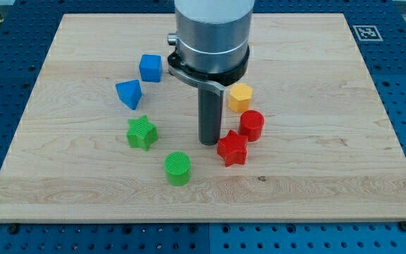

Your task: Push the blue triangle above the green star

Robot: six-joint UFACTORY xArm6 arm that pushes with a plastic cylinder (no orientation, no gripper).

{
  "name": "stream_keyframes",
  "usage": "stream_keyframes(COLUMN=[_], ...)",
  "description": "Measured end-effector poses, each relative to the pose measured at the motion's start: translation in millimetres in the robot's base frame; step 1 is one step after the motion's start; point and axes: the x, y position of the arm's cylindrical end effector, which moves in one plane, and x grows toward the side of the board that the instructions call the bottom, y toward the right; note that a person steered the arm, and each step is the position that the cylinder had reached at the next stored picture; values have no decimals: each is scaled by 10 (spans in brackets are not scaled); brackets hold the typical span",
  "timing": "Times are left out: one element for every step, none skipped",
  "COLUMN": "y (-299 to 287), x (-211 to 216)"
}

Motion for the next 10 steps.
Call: stream_keyframes(y=[-166,-261,-277,-289,-389,-554,-686,-893,-1210,-1639], x=[0,0,8,109,238,239,240,339,491,587])
